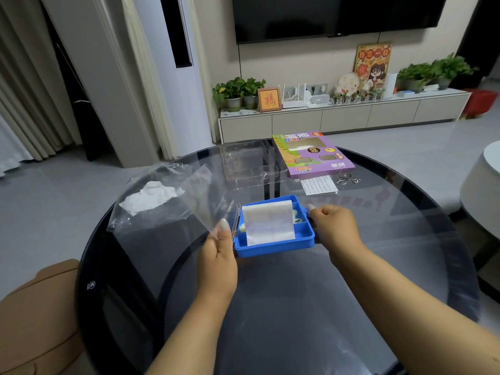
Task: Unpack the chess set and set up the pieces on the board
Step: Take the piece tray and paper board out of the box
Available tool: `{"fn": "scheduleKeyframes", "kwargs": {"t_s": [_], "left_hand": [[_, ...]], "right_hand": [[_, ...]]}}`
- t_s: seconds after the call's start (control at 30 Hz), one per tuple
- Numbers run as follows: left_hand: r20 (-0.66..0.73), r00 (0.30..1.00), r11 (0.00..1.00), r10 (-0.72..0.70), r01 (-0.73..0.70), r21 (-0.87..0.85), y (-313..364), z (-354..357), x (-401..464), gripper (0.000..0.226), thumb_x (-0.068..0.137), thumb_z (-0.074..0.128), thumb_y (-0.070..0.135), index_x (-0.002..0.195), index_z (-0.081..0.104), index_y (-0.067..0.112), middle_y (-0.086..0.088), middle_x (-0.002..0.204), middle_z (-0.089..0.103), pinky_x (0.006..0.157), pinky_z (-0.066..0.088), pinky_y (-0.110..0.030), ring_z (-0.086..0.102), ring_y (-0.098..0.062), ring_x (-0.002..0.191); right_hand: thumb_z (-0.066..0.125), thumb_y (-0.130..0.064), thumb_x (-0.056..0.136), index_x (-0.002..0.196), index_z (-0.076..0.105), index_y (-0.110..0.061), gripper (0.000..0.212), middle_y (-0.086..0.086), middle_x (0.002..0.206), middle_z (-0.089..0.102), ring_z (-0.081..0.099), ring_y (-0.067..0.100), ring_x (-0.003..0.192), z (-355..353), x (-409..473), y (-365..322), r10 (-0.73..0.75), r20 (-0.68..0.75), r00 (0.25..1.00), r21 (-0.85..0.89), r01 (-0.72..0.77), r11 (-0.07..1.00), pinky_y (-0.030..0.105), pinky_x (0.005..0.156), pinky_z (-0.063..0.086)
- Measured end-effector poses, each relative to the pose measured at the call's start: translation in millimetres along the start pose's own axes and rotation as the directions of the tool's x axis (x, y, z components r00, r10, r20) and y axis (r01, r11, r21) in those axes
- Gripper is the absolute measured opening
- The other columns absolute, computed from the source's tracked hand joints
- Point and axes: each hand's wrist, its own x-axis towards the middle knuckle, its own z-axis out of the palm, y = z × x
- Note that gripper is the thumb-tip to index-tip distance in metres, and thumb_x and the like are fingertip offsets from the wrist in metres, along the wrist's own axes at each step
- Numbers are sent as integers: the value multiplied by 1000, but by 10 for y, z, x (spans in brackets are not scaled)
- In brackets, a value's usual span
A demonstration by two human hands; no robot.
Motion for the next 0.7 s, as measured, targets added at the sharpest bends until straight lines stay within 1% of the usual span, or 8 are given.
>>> {"fn": "scheduleKeyframes", "kwargs": {"t_s": [0.1,0.2,0.27,0.37,0.47,0.53,0.6,0.7], "left_hand": [[31,995,984,-91,95,-152,-11,3,59,42,95,47,44,134,48,27,-10,119,66,81,57,-40,66,-23,106],[64,991,951,-117,131,-280,18,0,65,40,103,39,17,142,38,13,-11,109,69,78,56,-37,69,-20,97],[68,990,937,-121,136,-321,28,-12,58,40,103,38,14,142,38,12,-9,106,70,72,57,-32,70,-18,94],[81,989,920,-124,145,-365,62,-20,42,39,103,37,14,142,39,13,-8,105,70,69,58,-29,70,-17,92],[108,987,907,-119,152,-392,116,-16,20,41,103,37,13,144,37,13,-6,104,70,68,60,-32,69,-21,96],[118,986,900,-120,158,-406,142,-15,14,42,103,38,13,145,35,13,-5,103,69,63,59,-31,70,-20,92],[123,986,897,-110,151,-414,165,-25,1,43,103,38,13,146,33,13,-3,100,71,61,59,-31,70,-18,90],[111,991,889,-75,117,-443,178,-62,22,46,103,38,13,148,30,12,6,86,76,63,59,-31,72,-15,86]], "right_hand": [[50,-22,97,68,53,-5,34,12,68,63,60,18,49,-25,-13,-22,28,30,999,52,-29,998,27,47,48],[38,-36,100,89,59,-4,41,10,73,63,61,22,59,-18,10,-4,34,55,998,89,-39,995,32,54,52],[27,-62,91,94,57,-14,57,5,86,62,60,23,79,-11,18,12,-74,-7,997,-48,74,996,42,73,53],[30,-76,75,101,60,-20,68,-1,106,58,50,18,105,-7,-51,-6,-334,96,938,-228,348,909,34,87,41],[61,-53,81,113,62,-25,42,-7,119,47,34,13,121,30,-86,-21,-368,207,906,-462,422,780,35,103,30],[67,-40,83,100,67,-26,22,-9,120,47,32,13,122,43,-59,-13,-383,224,896,-499,443,744,34,103,27],[68,-29,84,79,64,-27,6,-9,114,52,39,16,119,66,-55,-8,-424,196,884,-375,467,801,34,101,34],[66,-18,86,71,57,-27,20,-7,94,59,52,19,98,83,-119,-40,-472,-61,879,-60,469,881,27,78,40]]}}
